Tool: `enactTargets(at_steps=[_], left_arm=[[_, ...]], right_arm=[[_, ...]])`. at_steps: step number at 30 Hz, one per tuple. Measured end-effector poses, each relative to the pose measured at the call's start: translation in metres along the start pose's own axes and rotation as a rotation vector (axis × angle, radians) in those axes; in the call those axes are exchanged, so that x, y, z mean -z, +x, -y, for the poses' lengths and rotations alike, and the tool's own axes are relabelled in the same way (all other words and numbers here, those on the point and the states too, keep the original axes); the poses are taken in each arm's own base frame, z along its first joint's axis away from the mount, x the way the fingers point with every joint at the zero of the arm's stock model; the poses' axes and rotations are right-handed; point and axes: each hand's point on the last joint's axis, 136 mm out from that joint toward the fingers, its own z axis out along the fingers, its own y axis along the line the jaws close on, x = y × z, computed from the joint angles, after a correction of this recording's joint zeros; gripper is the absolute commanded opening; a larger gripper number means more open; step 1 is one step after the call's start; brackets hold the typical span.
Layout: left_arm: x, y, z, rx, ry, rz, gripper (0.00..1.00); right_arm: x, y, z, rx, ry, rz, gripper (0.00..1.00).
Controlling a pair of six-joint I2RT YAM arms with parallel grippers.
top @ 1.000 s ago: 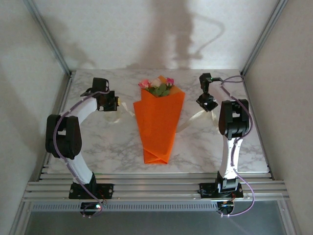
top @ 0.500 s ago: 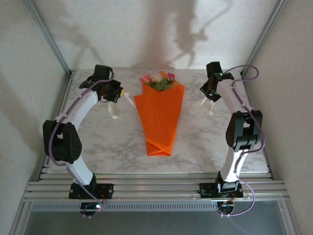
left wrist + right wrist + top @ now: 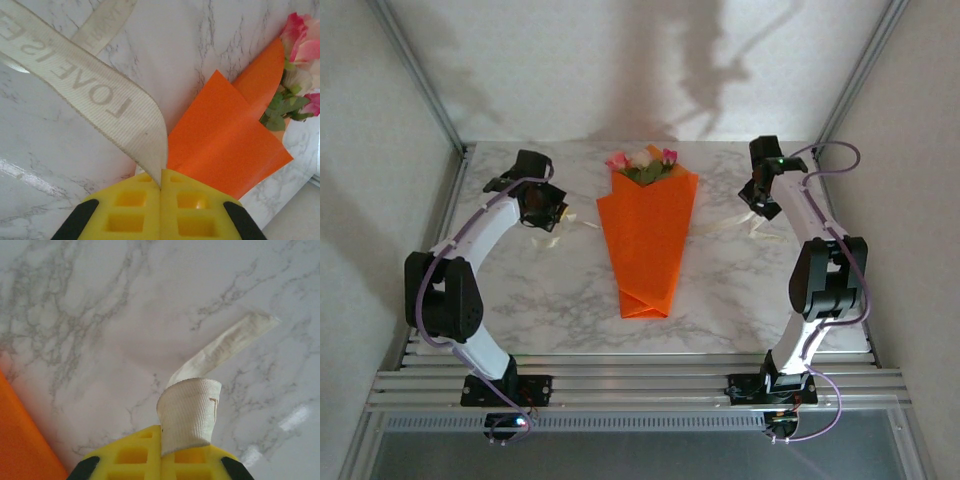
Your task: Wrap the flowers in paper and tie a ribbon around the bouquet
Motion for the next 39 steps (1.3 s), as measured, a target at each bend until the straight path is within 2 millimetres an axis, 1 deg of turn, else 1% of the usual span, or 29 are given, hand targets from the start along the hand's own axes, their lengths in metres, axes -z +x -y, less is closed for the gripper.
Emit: enactTargets(at_steps=[3, 5, 7, 8, 9, 10, 11, 13, 14, 17, 18, 19, 20, 21, 23, 24, 25, 26, 27, 28, 29, 30, 31, 32, 33, 34, 36, 37, 39], left_arm=[[-0.001, 0.016, 0.007, -0.065, -0.016, -0.001, 0.0], [-0.002, 0.033, 0.02, -0.129, -0.022, -0.004, 0.0], [-0.007, 0.055, 0.034, -0.195, -0.016, -0.015, 0.0], [-0.011, 0.068, 0.037, -0.226, -0.018, -0.028, 0.0], [-0.014, 0.079, 0.037, -0.245, -0.023, -0.042, 0.04], [-0.019, 0.091, 0.034, -0.267, -0.034, -0.06, 0.14], [-0.024, 0.103, 0.03, -0.283, -0.044, -0.081, 0.16], [-0.033, 0.118, 0.016, -0.28, -0.067, -0.124, 0.25], [-0.038, 0.122, 0.007, -0.27, -0.085, -0.141, 0.3], [-0.046, 0.124, -0.019, -0.24, -0.137, -0.161, 0.38], [-0.044, 0.123, -0.022, -0.235, -0.143, -0.159, 0.39], [-0.04, 0.121, -0.021, -0.236, -0.136, -0.154, 0.42], [-0.031, 0.119, -0.015, -0.24, -0.108, -0.145, 0.48], [-0.021, 0.117, -0.009, -0.247, -0.079, -0.133, 0.56], [0.009, 0.106, 0.007, -0.259, 0.014, -0.084, 0.8], [0.023, 0.099, 0.012, -0.26, 0.055, -0.059, 0.85], [0.04, 0.086, 0.015, -0.246, 0.105, -0.023, 0.83], [0.055, 0.069, 0.014, -0.217, 0.147, 0.017, 0.79], [0.064, 0.05, 0.01, -0.183, 0.172, 0.053, 0.73], [0.068, 0.026, 0.002, -0.133, 0.185, 0.096, 0.64], [0.065, 0.004, -0.009, -0.08, 0.177, 0.129, 0.63], [0.058, -0.019, -0.024, -0.026, 0.149, 0.155, 0.63], [0.047, -0.036, -0.038, 0.016, 0.109, 0.165, 0.66], [0.033, -0.046, -0.047, 0.041, 0.066, 0.16, 0.69], [0.011, -0.051, -0.059, 0.056, 0.008, 0.137, 0.71], [-0.009, -0.051, -0.068, 0.059, -0.041, 0.107, 0.73], [-0.043, -0.044, -0.085, 0.056, -0.12, 0.045, 0.75], [-0.055, -0.039, -0.093, 0.05, -0.151, 0.017, 0.75], [-0.069, -0.034, -0.1, 0.033, -0.181, -0.016, 0.74]], right_arm=[[-0.006, 0.013, 0.014, 0.01, 0.036, -0.029, 0.0], [-0.01, 0.021, 0.023, 0.017, 0.059, -0.047, 0.0], [-0.012, 0.027, 0.03, 0.024, 0.074, -0.059, 0.0], [-0.011, 0.028, 0.032, 0.027, 0.077, -0.061, 0.0], [-0.011, 0.03, 0.034, 0.029, 0.079, -0.063, 0.0], [-0.009, 0.031, 0.036, 0.03, 0.079, -0.062, 0.0], [-0.008, 0.032, 0.037, 0.032, 0.079, -0.062, 0.0], [-0.005, 0.032, 0.04, 0.037, 0.077, -0.059, 0.0], [-0.004, 0.032, 0.041, 0.041, 0.08, -0.056, 0.0], [-0.004, 0.031, 0.044, 0.054, 0.09, -0.044, 0.0], [-0.004, 0.031, 0.045, 0.057, 0.095, -0.043, 0.0], [-0.005, 0.032, 0.046, 0.061, 0.098, -0.045, 0.0], [-0.005, 0.032, 0.047, 0.063, 0.1, -0.047, 0.0], [-0.006, 0.033, 0.047, 0.067, 0.101, -0.047, 0.0], [-0.006, 0.033, 0.048, 0.071, 0.104, -0.047, 0.0], [-0.006, 0.033, 0.048, 0.075, 0.104, -0.047, 0.0], [-0.006, 0.033, 0.048, 0.079, 0.105, -0.048, 0.0], [-0.006, 0.033, 0.048, 0.08, 0.104, -0.048, 0.0], [-0.006, 0.033, 0.048, 0.082, 0.103, -0.047, 0.0], [-0.006, 0.033, 0.048, 0.085, 0.103, -0.048, 0.0], [-0.006, 0.033, 0.048, 0.086, 0.103, -0.048, 0.0], [-0.006, 0.033, 0.048, 0.087, 0.103, -0.048, 0.0], [-0.006, 0.033, 0.048, 0.089, 0.102, -0.049, 0.0], [-0.006, 0.033, 0.047, 0.09, 0.099, -0.049, 0.0], [-0.007, 0.033, 0.047, 0.092, 0.098, -0.049, 0.0], [-0.007, 0.033, 0.047, 0.094, 0.098, -0.049, 0.0], [-0.007, 0.033, 0.047, 0.097, 0.097, -0.049, 0.0], [-0.007, 0.033, 0.046, 0.099, 0.096, -0.048, 0.0], [-0.007, 0.033, 0.046, 0.1, 0.093, -0.05, 0.0]])
